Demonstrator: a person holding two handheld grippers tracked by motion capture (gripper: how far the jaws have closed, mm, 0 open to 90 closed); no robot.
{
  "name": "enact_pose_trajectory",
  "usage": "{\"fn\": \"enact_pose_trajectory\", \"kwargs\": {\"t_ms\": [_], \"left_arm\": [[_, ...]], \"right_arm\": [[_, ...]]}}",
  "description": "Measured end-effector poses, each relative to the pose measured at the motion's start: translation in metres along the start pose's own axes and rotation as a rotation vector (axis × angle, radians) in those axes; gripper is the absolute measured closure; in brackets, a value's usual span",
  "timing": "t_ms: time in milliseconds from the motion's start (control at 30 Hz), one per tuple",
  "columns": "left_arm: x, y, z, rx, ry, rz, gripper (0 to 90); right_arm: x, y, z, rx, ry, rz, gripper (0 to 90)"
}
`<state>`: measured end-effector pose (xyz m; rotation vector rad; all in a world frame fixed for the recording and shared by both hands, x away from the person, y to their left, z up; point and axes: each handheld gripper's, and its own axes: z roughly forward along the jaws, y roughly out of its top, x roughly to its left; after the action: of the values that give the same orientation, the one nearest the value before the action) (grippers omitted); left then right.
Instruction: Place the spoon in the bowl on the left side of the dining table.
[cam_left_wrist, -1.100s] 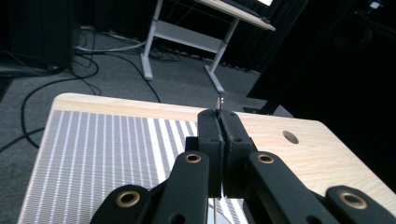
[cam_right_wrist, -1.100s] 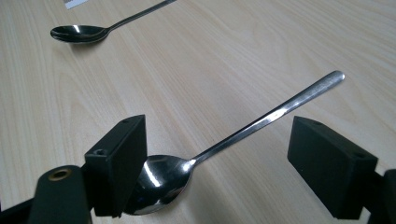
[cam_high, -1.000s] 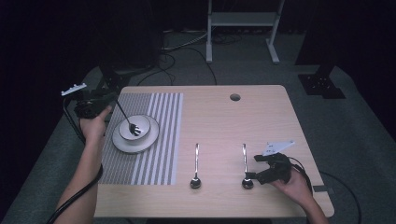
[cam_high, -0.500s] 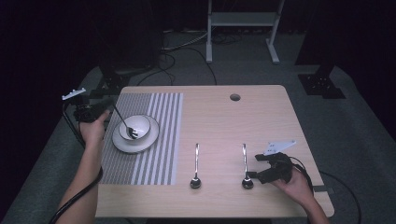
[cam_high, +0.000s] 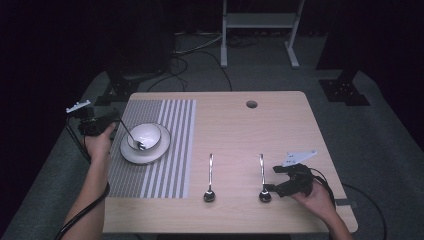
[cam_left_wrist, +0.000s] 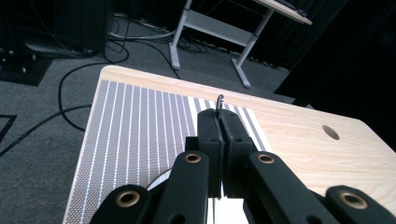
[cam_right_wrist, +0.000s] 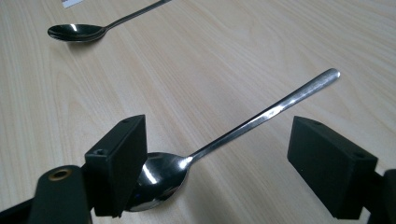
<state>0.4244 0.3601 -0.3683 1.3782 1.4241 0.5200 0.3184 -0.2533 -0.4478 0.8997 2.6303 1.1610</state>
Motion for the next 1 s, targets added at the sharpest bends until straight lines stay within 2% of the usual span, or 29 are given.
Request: {"fn": "enact_pose_trajectory", "kwargs": {"t_ms": [667, 1000], "left_arm": [[0.012, -0.011, -0.001, 0.008, 0.004, -0.028, 87.0], [0.015, -0.013, -0.003, 0.017, 0.011, -0.025, 84.6]], "right_arm": [[0.001, 0.000, 0.002, 0.003, 0.007, 0.001, 18.7], [0.001, 0.001, 0.002, 0.005, 0.008, -0.003, 18.7]]}}
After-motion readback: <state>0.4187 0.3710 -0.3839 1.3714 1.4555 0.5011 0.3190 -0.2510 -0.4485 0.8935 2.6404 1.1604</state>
